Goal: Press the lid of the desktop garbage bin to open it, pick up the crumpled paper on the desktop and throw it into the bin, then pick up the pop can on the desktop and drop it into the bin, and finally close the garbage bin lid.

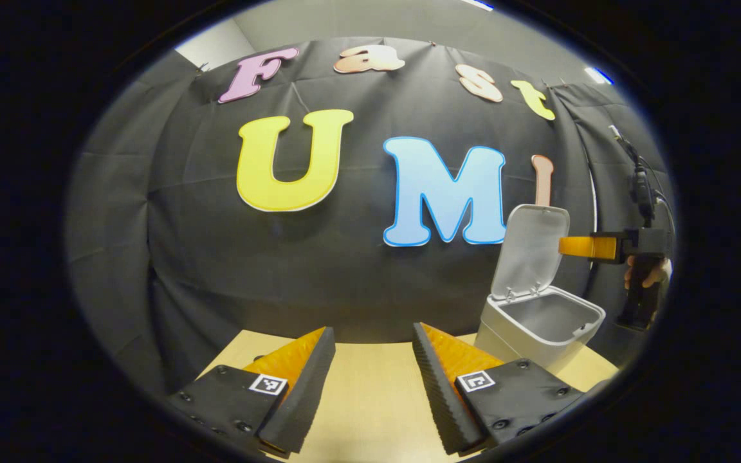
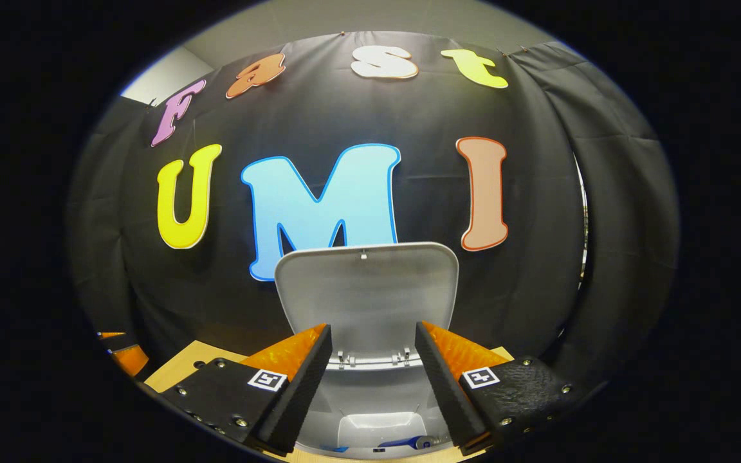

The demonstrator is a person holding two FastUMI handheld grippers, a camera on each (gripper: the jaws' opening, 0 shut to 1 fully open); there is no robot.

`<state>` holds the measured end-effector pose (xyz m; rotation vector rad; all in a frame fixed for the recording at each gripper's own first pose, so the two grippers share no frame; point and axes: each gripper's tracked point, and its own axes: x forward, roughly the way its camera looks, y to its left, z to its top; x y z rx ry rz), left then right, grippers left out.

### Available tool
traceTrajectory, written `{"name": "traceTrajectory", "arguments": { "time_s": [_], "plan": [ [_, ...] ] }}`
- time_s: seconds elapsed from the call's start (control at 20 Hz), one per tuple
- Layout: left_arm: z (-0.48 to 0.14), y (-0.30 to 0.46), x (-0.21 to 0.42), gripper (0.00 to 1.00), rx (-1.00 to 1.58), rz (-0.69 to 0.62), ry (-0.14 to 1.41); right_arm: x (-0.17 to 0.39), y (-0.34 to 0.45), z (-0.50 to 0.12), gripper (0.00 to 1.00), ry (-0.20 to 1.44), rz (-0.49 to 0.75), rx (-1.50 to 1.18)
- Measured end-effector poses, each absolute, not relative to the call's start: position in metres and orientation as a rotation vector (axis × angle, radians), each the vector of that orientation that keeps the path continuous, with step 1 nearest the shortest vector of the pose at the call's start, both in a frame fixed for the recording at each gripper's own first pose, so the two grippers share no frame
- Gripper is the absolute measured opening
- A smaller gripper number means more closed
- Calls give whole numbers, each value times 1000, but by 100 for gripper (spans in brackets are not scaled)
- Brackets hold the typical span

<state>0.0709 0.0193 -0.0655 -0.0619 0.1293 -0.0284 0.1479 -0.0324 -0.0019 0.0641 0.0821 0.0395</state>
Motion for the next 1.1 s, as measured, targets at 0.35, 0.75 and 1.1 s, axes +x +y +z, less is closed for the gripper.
{"name": "traceTrajectory", "arguments": {
  "time_s": [0.35,0.75,1.1],
  "plan": [
    [-68,22,75,82,-61,-29,135,161,-36,41,84,12,26,56],
    [-75,23,80,81,-66,-27,143,184,-34,81,84,-56,29,18],
    [-80,36,77,83,-72,0,155,209,-33,82,80,-59,17,36]
  ]
}}
